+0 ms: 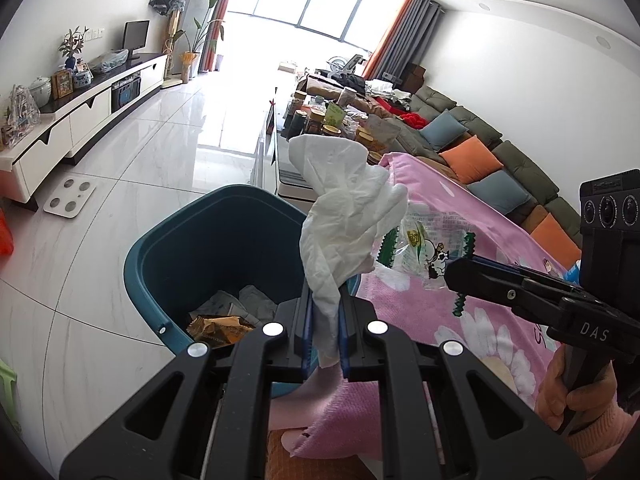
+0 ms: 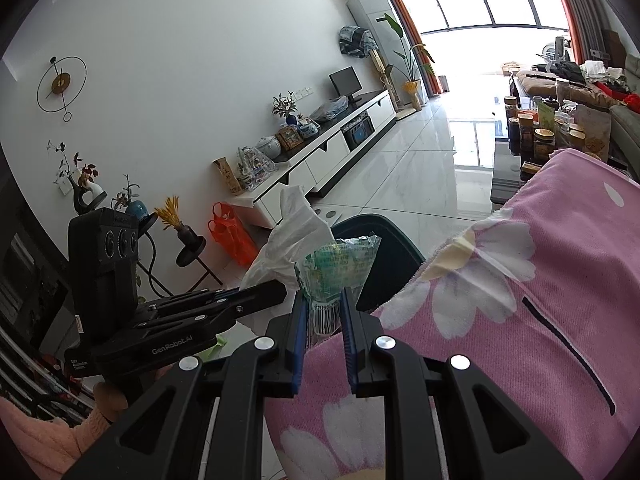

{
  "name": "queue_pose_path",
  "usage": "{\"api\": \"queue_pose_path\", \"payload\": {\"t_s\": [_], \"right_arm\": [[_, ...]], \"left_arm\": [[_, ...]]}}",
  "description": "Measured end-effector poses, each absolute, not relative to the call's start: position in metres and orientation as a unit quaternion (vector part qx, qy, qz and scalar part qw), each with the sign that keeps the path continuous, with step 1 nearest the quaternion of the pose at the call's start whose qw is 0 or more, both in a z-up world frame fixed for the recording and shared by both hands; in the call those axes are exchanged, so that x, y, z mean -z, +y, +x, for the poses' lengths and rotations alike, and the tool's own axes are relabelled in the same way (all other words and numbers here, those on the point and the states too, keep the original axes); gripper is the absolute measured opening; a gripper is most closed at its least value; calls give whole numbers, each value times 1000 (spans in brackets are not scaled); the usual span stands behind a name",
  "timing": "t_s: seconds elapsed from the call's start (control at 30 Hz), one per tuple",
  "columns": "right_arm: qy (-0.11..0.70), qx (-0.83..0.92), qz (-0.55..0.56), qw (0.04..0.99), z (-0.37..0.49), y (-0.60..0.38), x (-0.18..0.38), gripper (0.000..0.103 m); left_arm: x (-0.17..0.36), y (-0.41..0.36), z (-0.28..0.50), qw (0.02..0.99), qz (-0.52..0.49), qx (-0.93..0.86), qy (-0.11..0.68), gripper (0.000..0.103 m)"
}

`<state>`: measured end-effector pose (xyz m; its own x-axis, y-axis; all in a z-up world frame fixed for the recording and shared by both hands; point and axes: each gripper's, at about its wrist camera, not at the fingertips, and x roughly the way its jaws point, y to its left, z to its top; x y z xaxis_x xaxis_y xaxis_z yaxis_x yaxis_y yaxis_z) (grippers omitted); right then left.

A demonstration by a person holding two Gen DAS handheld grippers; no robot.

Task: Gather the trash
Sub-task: 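Carry the held tissue and plastic wrapper over the teal bin, then open both tools over the teal bin to drop the trash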

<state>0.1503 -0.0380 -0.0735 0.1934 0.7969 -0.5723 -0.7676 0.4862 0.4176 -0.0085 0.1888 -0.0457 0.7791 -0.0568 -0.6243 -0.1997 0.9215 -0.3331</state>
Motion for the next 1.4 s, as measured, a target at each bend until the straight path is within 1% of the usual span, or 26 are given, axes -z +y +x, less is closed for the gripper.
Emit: {"api": "queue_pose_path", "payload": {"t_s": [0.63, 1.4], "right_arm": [[393, -503, 1, 770, 153, -12, 77, 16], [431, -487, -10, 760, 170, 17, 97, 17]], "left_arm": [[62, 198, 5, 914, -211, -52, 343, 11], [90, 212, 40, 899, -230, -61, 368, 12]]}}
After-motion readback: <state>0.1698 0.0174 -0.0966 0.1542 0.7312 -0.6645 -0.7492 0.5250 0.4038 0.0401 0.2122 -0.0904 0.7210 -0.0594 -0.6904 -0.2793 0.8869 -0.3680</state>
